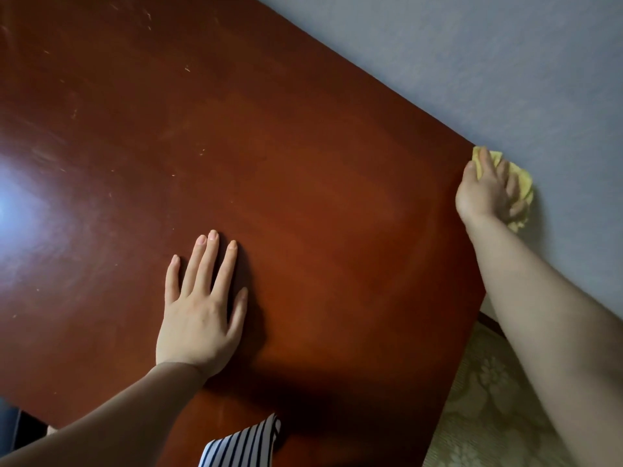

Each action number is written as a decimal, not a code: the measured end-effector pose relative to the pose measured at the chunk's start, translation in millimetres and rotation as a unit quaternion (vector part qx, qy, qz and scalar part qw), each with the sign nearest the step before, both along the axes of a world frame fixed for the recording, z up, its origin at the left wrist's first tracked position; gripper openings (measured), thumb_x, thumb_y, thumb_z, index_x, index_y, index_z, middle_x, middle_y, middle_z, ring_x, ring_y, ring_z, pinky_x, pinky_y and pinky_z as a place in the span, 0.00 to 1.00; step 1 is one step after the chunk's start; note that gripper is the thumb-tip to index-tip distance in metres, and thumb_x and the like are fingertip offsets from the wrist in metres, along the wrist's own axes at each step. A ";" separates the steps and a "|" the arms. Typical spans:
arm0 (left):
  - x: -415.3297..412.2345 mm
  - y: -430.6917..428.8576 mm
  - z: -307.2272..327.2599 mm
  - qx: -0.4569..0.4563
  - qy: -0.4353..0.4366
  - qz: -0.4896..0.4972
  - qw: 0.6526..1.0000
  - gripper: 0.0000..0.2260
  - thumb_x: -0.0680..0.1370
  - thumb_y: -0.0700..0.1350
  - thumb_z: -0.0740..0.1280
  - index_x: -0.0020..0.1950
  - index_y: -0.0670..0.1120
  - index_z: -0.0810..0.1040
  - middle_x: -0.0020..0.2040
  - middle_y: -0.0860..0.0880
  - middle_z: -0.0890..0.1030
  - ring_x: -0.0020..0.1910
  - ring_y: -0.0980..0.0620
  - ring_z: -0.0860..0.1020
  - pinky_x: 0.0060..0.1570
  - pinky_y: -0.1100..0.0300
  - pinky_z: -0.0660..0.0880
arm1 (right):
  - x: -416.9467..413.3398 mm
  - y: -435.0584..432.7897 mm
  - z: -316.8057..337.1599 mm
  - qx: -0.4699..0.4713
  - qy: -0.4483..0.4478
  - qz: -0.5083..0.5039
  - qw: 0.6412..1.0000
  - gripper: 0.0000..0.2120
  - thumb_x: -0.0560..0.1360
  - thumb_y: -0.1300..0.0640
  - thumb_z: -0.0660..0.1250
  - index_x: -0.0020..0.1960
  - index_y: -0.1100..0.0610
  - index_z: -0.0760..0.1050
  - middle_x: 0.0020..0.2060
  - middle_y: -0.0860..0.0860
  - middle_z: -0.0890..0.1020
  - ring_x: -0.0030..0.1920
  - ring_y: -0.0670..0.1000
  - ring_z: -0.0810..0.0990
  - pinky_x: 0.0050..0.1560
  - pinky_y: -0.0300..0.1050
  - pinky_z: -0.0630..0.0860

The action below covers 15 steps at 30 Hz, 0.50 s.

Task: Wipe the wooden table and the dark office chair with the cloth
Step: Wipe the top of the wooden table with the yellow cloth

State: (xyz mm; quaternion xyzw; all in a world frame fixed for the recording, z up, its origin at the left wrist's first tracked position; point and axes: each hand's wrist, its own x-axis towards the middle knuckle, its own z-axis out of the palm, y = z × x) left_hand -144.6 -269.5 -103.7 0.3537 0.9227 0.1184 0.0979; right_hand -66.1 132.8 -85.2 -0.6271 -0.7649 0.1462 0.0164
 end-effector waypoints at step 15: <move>-1.8 -0.6 1.9 0.000 0.003 0.011 1.000 0.27 0.79 0.54 0.49 0.76 0.44 0.59 0.77 0.44 0.56 0.76 0.48 0.50 0.74 0.48 0.44 | -84.6 -203.4 -14.5 0.061 0.006 0.366 0.928 0.22 0.80 0.41 0.50 0.74 0.35 0.57 0.76 0.46 0.59 0.76 0.52 0.53 0.73 0.60 0.41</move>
